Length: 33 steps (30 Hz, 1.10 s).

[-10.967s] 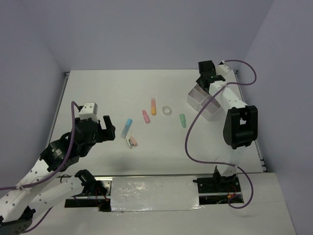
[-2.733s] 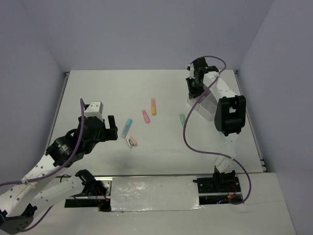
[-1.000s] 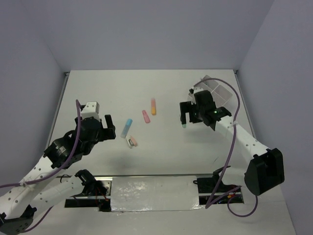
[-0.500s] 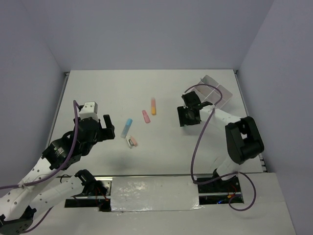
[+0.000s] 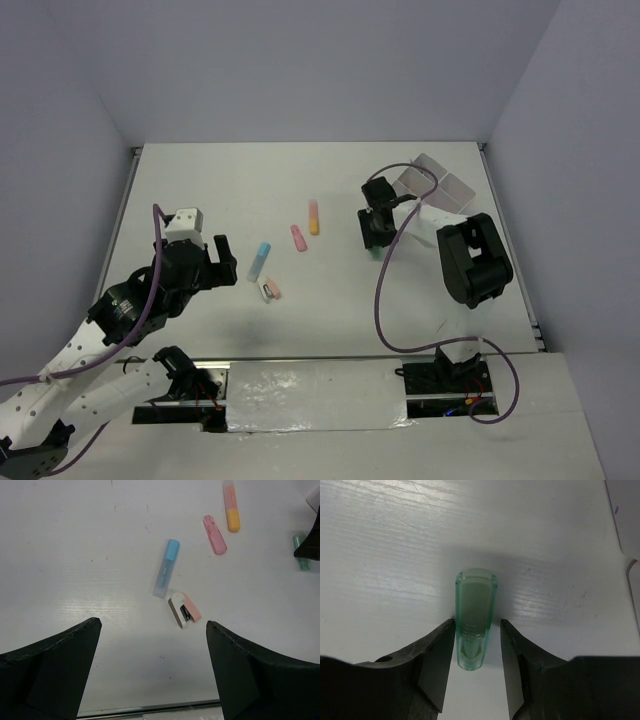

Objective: Sort the stationery into containers
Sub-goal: Pick up the stationery from the center of the board, then place the stationery in the storage box.

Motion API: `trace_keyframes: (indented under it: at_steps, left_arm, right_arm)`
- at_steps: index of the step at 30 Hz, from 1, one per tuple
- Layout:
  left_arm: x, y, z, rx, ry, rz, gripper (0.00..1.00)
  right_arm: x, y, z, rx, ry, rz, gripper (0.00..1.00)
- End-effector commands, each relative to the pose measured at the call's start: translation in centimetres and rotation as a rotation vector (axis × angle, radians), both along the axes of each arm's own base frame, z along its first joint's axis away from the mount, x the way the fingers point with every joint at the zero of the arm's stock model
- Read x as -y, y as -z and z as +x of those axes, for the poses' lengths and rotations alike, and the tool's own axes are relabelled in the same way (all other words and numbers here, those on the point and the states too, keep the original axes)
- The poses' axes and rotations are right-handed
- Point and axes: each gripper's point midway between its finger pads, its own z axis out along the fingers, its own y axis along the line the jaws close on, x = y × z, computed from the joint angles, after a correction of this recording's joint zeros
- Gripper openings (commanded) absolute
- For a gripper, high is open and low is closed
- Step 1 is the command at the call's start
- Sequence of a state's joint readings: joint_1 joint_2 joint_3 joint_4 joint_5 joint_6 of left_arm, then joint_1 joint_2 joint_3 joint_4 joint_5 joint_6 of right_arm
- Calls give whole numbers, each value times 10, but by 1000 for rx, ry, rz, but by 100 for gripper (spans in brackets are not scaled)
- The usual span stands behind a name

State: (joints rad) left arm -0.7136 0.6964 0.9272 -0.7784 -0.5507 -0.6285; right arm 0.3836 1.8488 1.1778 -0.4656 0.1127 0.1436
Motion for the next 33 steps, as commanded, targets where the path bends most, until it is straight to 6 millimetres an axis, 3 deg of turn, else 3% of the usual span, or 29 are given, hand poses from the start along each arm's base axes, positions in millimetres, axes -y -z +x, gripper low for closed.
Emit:
trace_keyframes:
  at_steps: [1, 7, 9, 10, 13, 18, 24, 33]
  left_arm:
    - [2, -10, 4, 43, 8, -23, 99]
    - [1, -10, 4, 41, 5, -21, 99]
    - [1, -11, 3, 42, 3, -24, 99]
    - [1, -11, 3, 44, 3, -23, 99]
    - [0, -12, 3, 49, 1, -27, 99]
    - [0, -12, 3, 49, 2, -29, 100]
    - [1, -11, 3, 45, 4, -26, 99]
    - [3, -6, 6, 26, 5, -5, 99]
  right_arm:
    - [1, 0, 5, 4, -12, -6, 48]
    - [0, 7, -2, -30, -34, -5, 41]
    - [-2, 4, -4, -28, -44, 11, 28]
    - [-4, 2, -4, -20, -48, 21, 16]
    - [-15, -19, -3, 36, -89, 91, 6]
    - [-13, -61, 0, 132, -121, 105, 2]
    - [23, -85, 5, 173, -47, -22, 0]
    - [79, -148, 28, 308, 113, -190, 0]
